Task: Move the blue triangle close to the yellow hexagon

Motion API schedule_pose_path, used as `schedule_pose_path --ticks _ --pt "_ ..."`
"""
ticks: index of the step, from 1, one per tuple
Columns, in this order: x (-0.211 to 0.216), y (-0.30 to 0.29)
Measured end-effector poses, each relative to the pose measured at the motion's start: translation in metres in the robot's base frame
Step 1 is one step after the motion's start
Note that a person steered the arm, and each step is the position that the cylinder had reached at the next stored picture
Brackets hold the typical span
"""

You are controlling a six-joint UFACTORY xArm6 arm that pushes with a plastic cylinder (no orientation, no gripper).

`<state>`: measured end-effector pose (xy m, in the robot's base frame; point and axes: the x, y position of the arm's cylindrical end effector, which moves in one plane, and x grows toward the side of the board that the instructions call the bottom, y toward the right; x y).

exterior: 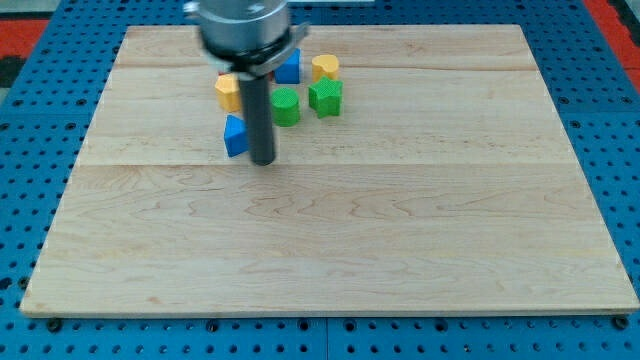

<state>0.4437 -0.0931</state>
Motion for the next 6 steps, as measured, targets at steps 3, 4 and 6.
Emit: schedule_pose_path --ticks 3,4,6 --pt "-0.046 0.002" --pt "-0.061 0.002" --pt "-0.046 0.081"
